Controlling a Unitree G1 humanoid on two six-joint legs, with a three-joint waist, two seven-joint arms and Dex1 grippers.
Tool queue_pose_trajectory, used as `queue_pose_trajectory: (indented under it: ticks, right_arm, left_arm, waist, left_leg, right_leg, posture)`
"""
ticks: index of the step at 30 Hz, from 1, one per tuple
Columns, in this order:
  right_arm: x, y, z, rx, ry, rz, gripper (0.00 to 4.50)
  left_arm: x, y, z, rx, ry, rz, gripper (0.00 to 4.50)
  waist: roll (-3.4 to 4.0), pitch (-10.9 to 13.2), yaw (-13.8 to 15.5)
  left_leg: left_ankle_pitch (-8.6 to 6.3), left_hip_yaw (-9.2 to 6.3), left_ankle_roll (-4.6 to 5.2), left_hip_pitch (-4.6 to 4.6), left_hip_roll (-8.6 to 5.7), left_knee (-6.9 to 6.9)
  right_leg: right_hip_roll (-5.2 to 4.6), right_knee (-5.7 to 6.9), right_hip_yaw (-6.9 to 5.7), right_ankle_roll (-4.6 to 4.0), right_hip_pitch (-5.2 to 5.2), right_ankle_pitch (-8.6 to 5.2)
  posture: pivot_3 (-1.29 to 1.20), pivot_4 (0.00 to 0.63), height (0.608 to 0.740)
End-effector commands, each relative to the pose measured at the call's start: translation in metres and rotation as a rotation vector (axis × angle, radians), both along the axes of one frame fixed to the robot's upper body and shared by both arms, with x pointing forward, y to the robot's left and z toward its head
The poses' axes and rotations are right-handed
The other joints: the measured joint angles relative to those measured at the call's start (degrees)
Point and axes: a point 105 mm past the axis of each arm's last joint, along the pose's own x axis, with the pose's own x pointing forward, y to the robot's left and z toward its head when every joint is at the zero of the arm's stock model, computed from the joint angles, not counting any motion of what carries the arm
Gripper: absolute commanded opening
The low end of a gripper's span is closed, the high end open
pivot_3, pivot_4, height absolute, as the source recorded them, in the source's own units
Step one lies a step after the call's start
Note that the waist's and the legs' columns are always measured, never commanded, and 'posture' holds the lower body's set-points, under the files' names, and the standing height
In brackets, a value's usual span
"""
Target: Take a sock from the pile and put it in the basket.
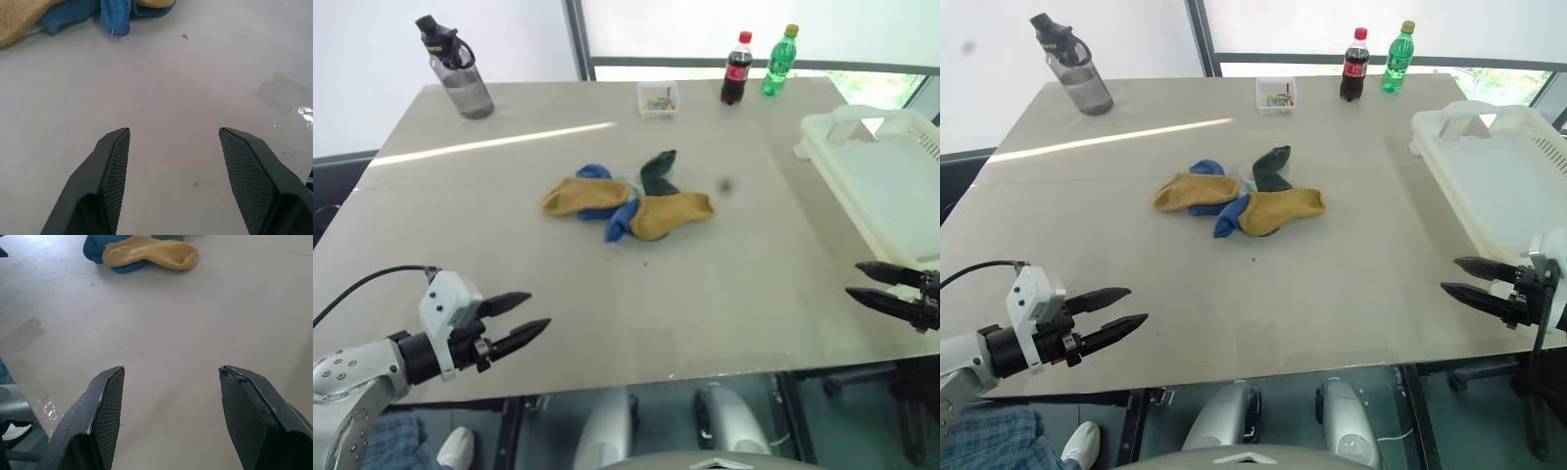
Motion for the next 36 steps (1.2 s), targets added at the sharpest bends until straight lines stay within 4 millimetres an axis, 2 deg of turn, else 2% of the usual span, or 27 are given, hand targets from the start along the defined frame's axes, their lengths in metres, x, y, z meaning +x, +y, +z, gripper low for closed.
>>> queue_pose_trajectory:
  ticks: [1, 3, 7, 11, 14, 19, 22, 28, 32, 34, 35, 36]
  right_arm:
    - [0.009, 0.007, 0.009, 0.012, -0.048, 0.001, 3.13]
    - [0.016, 0.02, 0.007, 0.042, -0.019, 0.014, 3.13]
    - [0.049, 0.065, 0.005, 0.075, -0.075, 0.061, 3.13]
    - [0.092, 0.104, -0.006, 0.037, -0.065, 0.026, 3.13]
    - [0.115, 0.125, -0.018, -0.032, -0.038, 0.013, 3.13]
    - [0.161, 0.152, -0.015, 0.012, 0.017, -0.112, 3.13]
    - [0.173, 0.162, -0.012, 0.044, 0.028, -0.138, 3.13]
    - [0.179, 0.176, -0.01, 0.088, 0.063, -0.115, 3.13]
    - [0.177, 0.178, -0.016, 0.067, 0.076, -0.104, 1.95]
    - [0.177, 0.178, -0.016, 0.068, 0.077, -0.105, 0.83]
    - [0.177, 0.177, -0.016, 0.069, 0.077, -0.104, 0.54]
    - [0.176, 0.177, -0.015, 0.07, 0.076, -0.103, 0.02]
  left_arm:
    - [0.002, -0.002, 0.004, 0.008, -0.02, -0.026, 3.1]
    - [0.003, -0.004, 0.006, 0.007, -0.025, -0.034, 3.1]
    - [0.008, -0.005, 0.01, -0.001, -0.042, -0.051, 3.1]
    - [0.012, -0.007, 0.013, -0.001, -0.051, -0.065, 3.1]
    - [0.013, -0.01, 0.018, -0.019, -0.056, -0.076, 3.1]
    - [0.013, -0.019, 0.034, -0.062, -0.093, -0.104, 3.1]
    - [0.01, -0.024, 0.038, -0.081, -0.1, -0.121, 3.1]
    - [0.006, -0.028, 0.043, -0.099, -0.1, -0.138, 3.1]
    - [0.007, -0.029, 0.041, -0.093, -0.095, -0.134, 3.1]
    - [0.007, -0.029, 0.04, -0.089, -0.093, -0.134, 3.1]
    - [0.007, -0.029, 0.04, -0.089, -0.092, -0.135, 3.1]
    - [0.007, -0.029, 0.04, -0.089, -0.091, -0.136, 3.1]
  waist:
    - [0.01, 0.0, -0.1]
    - [0.0, 0.0, -0.13]
    - [-0.01, -0.01, -0.5]
    - [0.05, 0.03, -0.6]
    - [0.02, 0.02, -0.5]
    - [0.04, 0.05, -0.16]
    - [0.04, 0.05, -0.25]
    - [0.05, 0.06, -0.26]
    - [0.05, 0.06, -0.46]
    - [0.05, 0.06, -0.67]
    - [0.05, 0.06, -0.85]
    - [0.05, 0.06, -0.95]
  left_leg:
    - [0.0, 0.01, 0.0, 0.01, 0.0, 0.0]
    - [0.0, 0.01, 0.0, 0.02, 0.01, 0.0]
    - [0.0, 0.01, 0.0, 0.04, 0.04, 0.0]
    - [0.0, 0.04, 0.0, -0.01, 0.05, 0.0]
    - [0.0, 0.02, -0.01, -0.1, 0.01, -0.01]
    - [0.01, -0.04, -0.01, -0.27, -0.05, -0.05]
    - [0.01, -0.04, -0.01, -0.26, -0.06, -0.08]
    - [0.01, -0.08, -0.01, -0.26, -0.06, -0.15]
    - [0.01, -0.06, -0.01, -0.23, -0.07, -0.15]
    - [0.01, -0.06, -0.01, -0.23, -0.07, -0.15]
    - [0.01, -0.06, -0.01, -0.22, -0.07, -0.15]
    - [0.01, -0.06, -0.01, -0.22, -0.07, -0.15]
  right_leg:
    - [0.0, 0.0, 0.01, 0.0, 0.0, 0.0]
    - [0.02, 0.0, 0.01, 0.0, 0.0, 0.0]
    - [0.08, 0.03, 0.02, -0.02, -0.01, 0.02]
    - [0.11, 0.11, 0.06, -0.22, -0.12, 0.14]
    - [0.08, 0.11, 0.05, -0.25, -0.17, 0.16]
    - [0.03, 0.1, 0.02, -0.06, -0.31, 0.3]
    - [0.01, 0.08, 0.02, -0.06, -0.31, 0.3]
    - [0.01, 0.07, -0.01, -0.06, -0.3, 0.31]
    - [0.01, 0.08, 0.0, -0.06, -0.3, 0.3]
    - [0.02, 0.09, 0.0, -0.06, -0.3, 0.31]
    - [0.02, 0.1, 0.0, -0.06, -0.3, 0.3]
    - [0.02, 0.1, 0.0, -0.06, -0.3, 0.3]
  posture:
    - [0.0, 0.15, 0.74]
    - [0.0, 0.15, 0.74]
    - [0.0, 0.15, 0.74]
    - [0.0, 0.15, 0.74]
    - [0.0, 0.15, 0.74]
    - [0.0, 0.15, 0.74]
    - [0.0, 0.15, 0.74]
    - [0.0, 0.15, 0.74]
    - [0.0, 0.15, 0.74]
    - [0.0, 0.15, 0.74]
    - [0.0, 0.15, 0.74]
    - [0.0, 0.15, 0.74]
